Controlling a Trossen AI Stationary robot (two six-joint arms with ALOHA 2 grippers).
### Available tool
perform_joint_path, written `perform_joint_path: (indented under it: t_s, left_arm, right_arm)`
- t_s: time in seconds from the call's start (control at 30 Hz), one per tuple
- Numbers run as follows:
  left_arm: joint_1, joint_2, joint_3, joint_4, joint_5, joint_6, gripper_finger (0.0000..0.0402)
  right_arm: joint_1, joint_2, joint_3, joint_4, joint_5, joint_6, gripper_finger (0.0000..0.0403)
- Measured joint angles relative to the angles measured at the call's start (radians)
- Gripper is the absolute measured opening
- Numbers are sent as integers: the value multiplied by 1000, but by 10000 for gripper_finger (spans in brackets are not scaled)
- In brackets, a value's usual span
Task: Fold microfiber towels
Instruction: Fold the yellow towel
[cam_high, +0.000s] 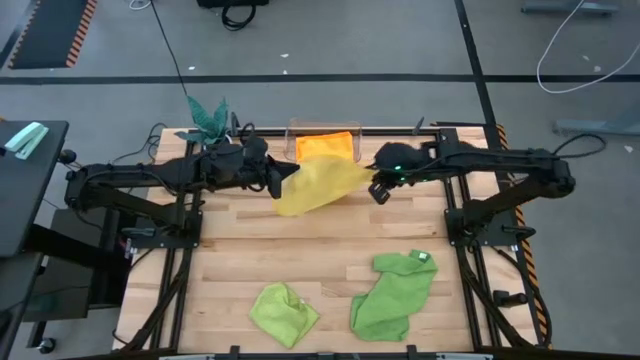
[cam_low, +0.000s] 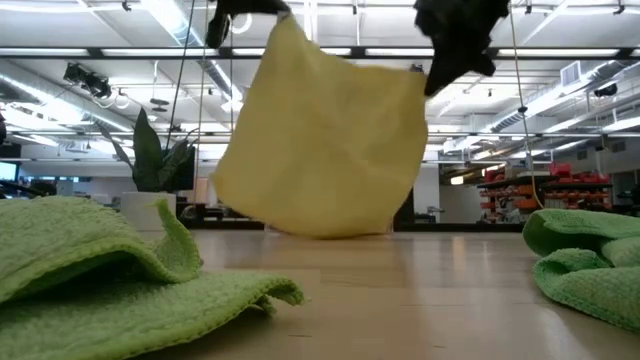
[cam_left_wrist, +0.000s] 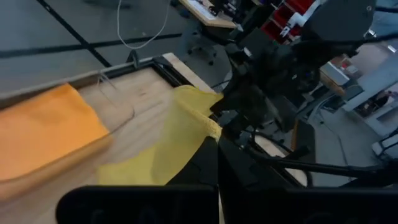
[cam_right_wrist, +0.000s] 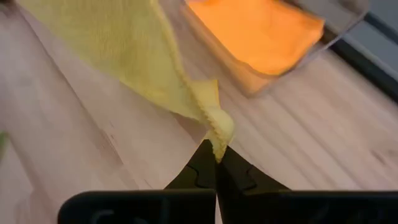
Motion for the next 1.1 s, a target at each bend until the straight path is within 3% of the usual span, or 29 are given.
perform_joint_path:
  t_s: [0.27, 0.47, 0.63, 0.9, 1.1]
  left_arm:
    - [0, -1, 163, -224, -64, 72, 1]
    - [0, 1, 167, -253, -70, 55, 1]
    - [-34, 5, 168, -247, -83, 44, 1]
    - [-158, 41, 166, -281, -111, -24, 1]
    - [-319, 72, 168, -267, -224, -125, 1]
  right_arm:
    - [-16, -88, 184, -207, 112, -9, 0]
    - [-8, -84, 374, -320, 119, -35, 0]
    - [29, -75, 442, -417, 104, -17, 0]
    - [190, -8, 426, -514, 14, 77, 0]
    - [353, 31, 426, -531, -86, 173, 0]
